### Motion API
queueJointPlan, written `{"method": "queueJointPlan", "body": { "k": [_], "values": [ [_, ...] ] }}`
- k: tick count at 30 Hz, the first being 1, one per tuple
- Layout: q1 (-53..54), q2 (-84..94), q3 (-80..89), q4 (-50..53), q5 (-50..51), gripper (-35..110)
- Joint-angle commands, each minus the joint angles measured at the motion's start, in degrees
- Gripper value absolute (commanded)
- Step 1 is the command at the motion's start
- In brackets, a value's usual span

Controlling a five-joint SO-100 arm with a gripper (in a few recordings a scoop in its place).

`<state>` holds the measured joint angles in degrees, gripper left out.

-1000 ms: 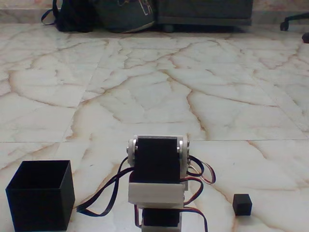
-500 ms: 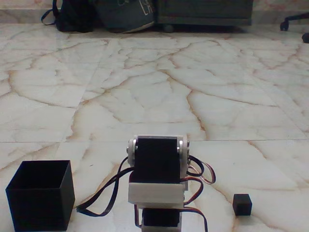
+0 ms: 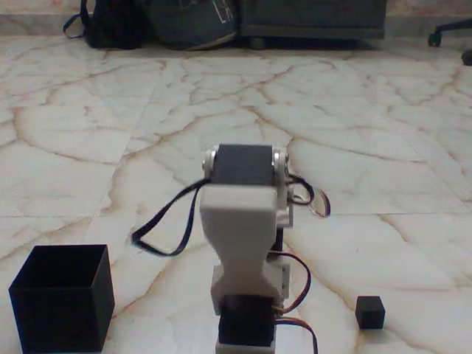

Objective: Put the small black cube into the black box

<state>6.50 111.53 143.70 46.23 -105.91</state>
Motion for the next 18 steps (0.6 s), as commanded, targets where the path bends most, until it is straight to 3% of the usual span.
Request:
{"method": "queueJointPlan", "body": {
  "k": [1, 6, 13, 18],
  "values": [
    [1.93, -11.43, -11.16, 0.88, -1.49, 6],
    [10.90, -28.21, -30.32, 2.55, -9.05, 7],
    [27.86, -43.24, -54.49, 7.47, -29.18, 10],
    [32.70, -55.20, -68.38, 8.17, -31.46, 10]
  ]
}}
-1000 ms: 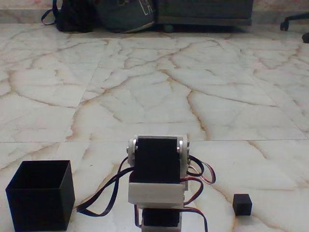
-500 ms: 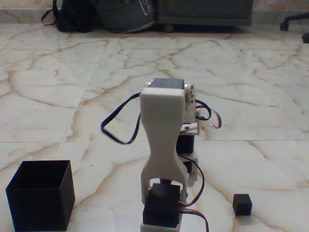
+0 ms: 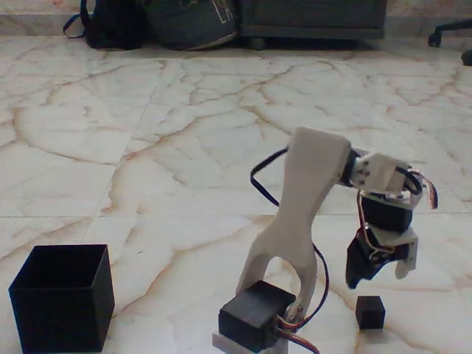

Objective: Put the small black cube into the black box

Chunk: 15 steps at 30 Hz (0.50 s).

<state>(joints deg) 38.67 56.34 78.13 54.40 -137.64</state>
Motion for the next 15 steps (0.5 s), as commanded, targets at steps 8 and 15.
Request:
{"method": "queueJointPlan", "body": {
  "k": [8, 15],
  "values": [
    [-1.14, -5.10, -1.05, -1.49, 9.32, 10],
    [2.55, -6.86, -1.23, -0.62, 8.26, 9]
  ]
}}
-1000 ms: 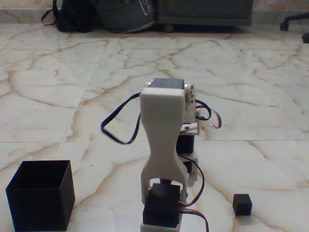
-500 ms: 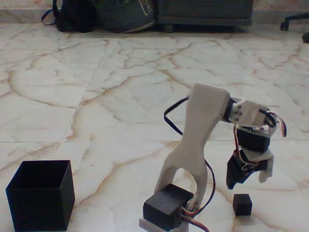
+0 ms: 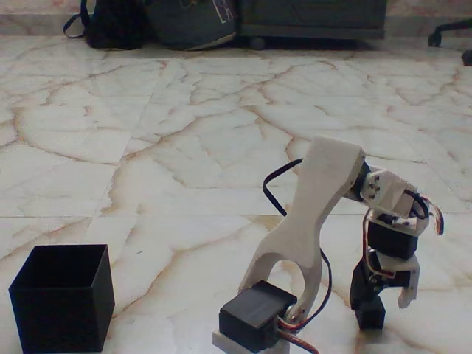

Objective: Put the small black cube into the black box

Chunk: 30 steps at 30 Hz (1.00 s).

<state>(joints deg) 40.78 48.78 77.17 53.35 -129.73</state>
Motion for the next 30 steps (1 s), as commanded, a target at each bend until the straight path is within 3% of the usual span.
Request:
{"method": "queueJointPlan", "body": {
  "k": [1, 12, 24, 30],
  "values": [
    [0.26, 0.09, 0.26, 0.26, 1.32, 9],
    [-3.43, -4.92, -0.70, -6.59, 3.34, 3],
    [-15.56, 7.65, -12.39, 15.56, 13.62, 2],
    [-25.84, 10.55, -12.04, 15.12, 23.20, 2]
  ]
}}
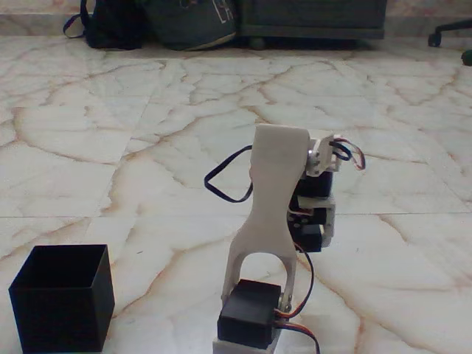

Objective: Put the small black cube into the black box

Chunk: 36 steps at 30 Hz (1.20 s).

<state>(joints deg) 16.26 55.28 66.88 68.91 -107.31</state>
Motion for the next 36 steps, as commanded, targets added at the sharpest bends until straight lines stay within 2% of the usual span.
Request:
{"method": "queueJointPlan", "body": {
  "k": [1, 13, 19, 36],
  "values": [
    [-3.25, 4.39, -1.76, -0.70, 2.46, 2],
    [-25.31, 18.98, 5.98, -0.35, 27.33, 2],
    [-33.49, 22.32, 11.95, -4.92, 34.01, 2],
    [-59.33, 27.42, 17.58, -8.79, 53.35, 2]
  ]
}}
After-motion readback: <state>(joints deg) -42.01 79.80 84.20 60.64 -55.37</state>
